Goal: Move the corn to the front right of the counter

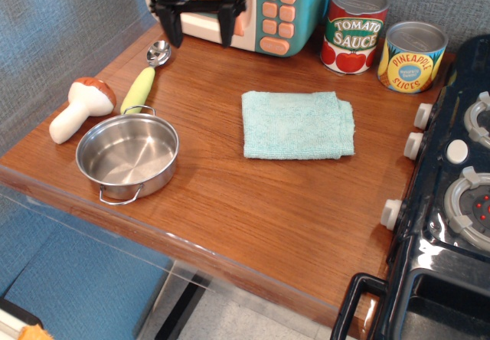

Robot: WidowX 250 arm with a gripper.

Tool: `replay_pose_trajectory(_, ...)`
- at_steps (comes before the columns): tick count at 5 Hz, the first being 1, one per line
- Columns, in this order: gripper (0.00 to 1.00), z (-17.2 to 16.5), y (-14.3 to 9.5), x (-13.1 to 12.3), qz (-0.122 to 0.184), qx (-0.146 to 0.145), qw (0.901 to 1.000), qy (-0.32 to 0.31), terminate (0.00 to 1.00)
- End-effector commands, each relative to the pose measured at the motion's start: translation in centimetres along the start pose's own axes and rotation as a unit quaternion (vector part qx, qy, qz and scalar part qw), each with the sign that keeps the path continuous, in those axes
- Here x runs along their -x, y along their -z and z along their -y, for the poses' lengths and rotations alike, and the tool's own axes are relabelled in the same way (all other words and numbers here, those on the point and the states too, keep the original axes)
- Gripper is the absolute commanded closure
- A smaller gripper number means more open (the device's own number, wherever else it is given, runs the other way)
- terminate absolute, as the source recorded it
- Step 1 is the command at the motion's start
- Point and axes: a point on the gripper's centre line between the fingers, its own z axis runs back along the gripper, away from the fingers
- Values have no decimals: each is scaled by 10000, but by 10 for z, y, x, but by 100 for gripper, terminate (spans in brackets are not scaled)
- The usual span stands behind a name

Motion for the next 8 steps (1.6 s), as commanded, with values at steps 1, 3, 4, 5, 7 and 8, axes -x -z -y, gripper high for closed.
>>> replay_pose_trajectory(1,0,-52,19,-21,40,-916,9949,-412,0)
replay_pose_trajectory(3,0,-81,20,-7,-52,-1088,9922,-603,0)
replay_pose_trajectory(4,0,-95,29,-2,-142,-1110,9911,-725,0)
replay_pose_trajectory(5,0,-105,51,0,-518,-1224,9863,-977,0)
replay_pose_trajectory(7,100,-102,59,1,-605,-1060,9877,-979,0)
replay_pose_trajectory(8,100,-91,33,-6,-210,-805,9930,-840,0)
